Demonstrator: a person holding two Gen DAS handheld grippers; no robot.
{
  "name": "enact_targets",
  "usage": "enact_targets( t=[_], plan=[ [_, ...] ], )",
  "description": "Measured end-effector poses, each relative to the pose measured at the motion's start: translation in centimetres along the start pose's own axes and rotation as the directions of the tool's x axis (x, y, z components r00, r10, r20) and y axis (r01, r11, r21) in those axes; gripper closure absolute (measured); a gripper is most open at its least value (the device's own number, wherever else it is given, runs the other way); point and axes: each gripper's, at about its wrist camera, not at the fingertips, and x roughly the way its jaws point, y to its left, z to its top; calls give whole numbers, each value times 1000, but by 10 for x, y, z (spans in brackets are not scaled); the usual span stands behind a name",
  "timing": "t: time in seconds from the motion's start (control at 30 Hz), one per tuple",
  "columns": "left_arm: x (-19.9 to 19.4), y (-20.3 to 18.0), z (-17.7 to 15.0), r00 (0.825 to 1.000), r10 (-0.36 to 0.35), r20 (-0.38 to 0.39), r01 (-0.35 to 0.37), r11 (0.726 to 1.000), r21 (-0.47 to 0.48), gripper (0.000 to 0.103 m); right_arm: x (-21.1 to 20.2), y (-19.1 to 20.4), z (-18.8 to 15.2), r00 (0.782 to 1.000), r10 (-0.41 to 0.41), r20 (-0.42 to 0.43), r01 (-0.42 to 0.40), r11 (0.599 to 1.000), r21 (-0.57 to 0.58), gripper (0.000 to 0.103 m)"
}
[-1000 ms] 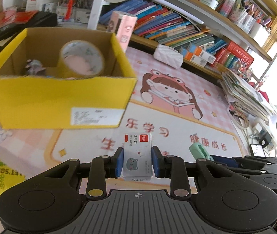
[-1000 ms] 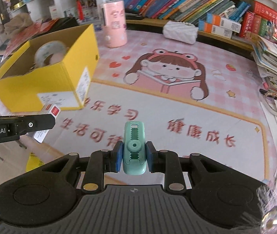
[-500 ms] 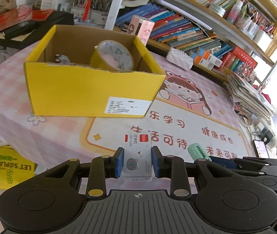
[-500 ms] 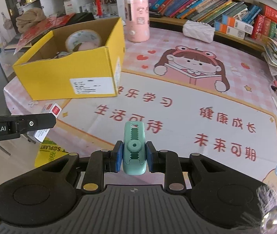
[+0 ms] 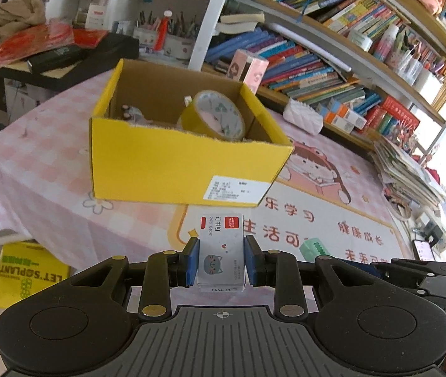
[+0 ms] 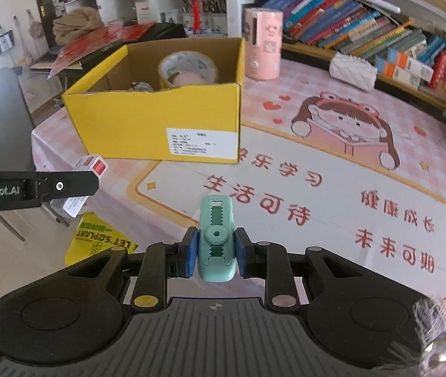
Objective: Organize objects
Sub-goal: 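Carry the card box in the left tool while the right tool carries the clip to the box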
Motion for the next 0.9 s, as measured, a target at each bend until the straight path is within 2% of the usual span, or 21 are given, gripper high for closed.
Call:
enact_targets(
  t=[0.53,0.9],
  plan=[
    [-17,20,27,994,33,108,-33,999,-7,75,-2,21,34,997,15,82,-12,999,-44,80],
    [-1,25,68,982,77,172,-72,997,-35,75,13,25,74,990,70,119,-60,994,-90,80]
  ],
)
